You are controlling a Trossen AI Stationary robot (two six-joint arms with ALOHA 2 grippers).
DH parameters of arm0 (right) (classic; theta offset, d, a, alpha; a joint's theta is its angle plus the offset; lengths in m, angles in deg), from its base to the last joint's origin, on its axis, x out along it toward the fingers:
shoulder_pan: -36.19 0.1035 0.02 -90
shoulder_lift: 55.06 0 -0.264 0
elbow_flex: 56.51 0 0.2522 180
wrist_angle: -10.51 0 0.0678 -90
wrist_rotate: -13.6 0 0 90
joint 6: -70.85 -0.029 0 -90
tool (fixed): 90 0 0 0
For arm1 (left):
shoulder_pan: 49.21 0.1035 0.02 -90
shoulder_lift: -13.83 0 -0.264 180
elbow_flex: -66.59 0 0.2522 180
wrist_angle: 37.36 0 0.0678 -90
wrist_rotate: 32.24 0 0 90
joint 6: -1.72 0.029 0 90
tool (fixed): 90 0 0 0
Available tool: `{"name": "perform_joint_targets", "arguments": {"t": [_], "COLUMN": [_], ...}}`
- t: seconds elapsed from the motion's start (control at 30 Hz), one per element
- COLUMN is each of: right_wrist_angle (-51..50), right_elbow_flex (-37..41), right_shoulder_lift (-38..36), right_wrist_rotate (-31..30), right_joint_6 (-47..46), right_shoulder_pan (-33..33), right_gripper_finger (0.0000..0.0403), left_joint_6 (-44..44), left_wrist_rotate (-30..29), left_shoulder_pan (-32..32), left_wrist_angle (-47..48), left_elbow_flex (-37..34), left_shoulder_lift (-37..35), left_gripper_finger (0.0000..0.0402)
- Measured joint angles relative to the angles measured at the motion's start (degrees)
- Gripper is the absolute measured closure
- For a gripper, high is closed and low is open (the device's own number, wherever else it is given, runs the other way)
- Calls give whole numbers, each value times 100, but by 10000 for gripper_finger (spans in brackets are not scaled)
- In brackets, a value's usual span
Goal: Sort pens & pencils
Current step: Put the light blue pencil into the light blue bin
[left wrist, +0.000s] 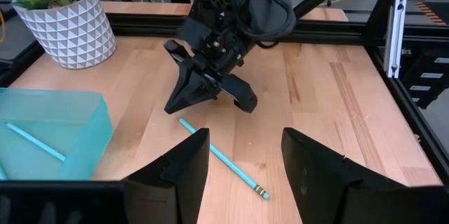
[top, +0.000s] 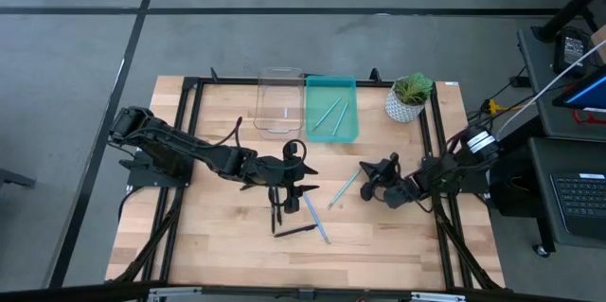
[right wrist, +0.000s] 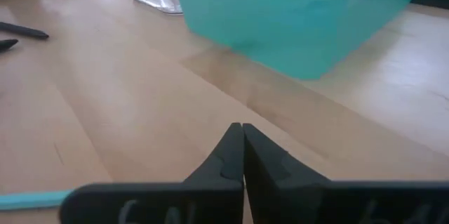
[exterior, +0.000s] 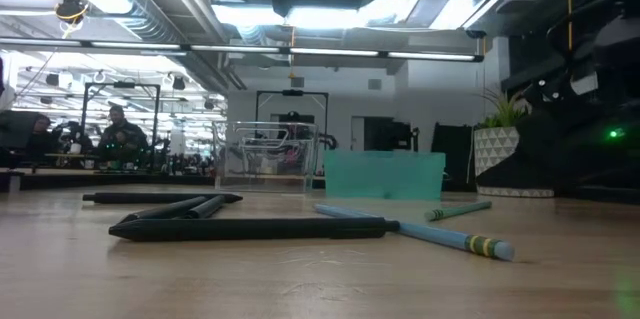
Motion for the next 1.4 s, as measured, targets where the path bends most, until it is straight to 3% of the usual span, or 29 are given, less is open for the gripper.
{"name": "perform_joint_targets", "arguments": {"t": [0.33, 0.9, 1.2, 1.4], "right_wrist_angle": [-4, -26, -38, -50], "right_elbow_flex": [-177, -179, -179, -178], "right_shoulder_lift": [642, 684, 684, 681], "right_wrist_rotate": [-118, 53, 70, 75], "right_joint_6": [-318, -331, -331, -353], "right_shoulder_pan": [2, 0, 0, 1], "right_gripper_finger": [403, 403, 403, 403], "left_joint_6": [0, -11, -1085, -1644], "left_wrist_rotate": [2, 9, 122, 352], "left_shoulder_pan": [0, 0, 115, 328], "left_wrist_angle": [0, 0, 4, -291], "left_elbow_flex": [0, 0, 0, 6], "left_shoulder_lift": [2, 2, 156, 846], "left_gripper_finger": [228, 228, 223, 202]}}
